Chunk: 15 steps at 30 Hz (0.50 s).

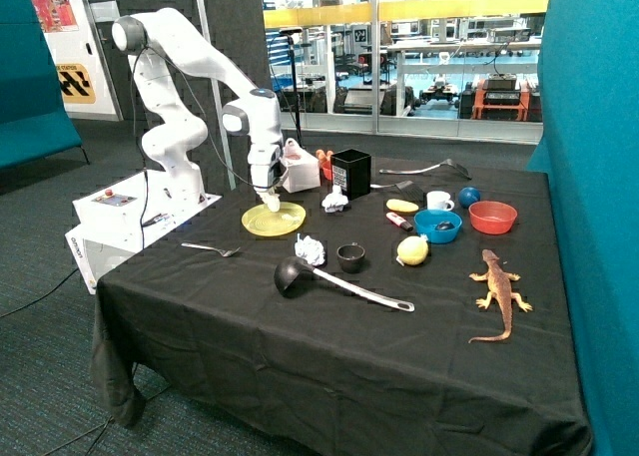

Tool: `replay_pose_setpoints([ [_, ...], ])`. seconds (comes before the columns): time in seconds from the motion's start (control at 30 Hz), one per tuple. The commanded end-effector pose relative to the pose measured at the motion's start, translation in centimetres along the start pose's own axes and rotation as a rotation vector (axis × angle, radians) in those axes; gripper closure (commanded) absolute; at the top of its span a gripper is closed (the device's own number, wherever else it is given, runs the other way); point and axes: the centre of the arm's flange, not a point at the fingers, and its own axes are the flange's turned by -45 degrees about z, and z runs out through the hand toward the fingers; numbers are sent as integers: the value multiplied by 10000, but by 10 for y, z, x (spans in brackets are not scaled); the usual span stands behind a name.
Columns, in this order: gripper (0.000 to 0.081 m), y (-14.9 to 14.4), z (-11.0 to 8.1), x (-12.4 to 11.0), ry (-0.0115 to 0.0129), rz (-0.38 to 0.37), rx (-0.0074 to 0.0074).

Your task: Dry the plate

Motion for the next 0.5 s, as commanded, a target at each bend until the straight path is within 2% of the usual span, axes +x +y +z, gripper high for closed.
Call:
replay_pose_setpoints([
  [0.0,808,6,8,35,-106,74,108],
  [0.47,808,32,18,60,-108,507,106],
])
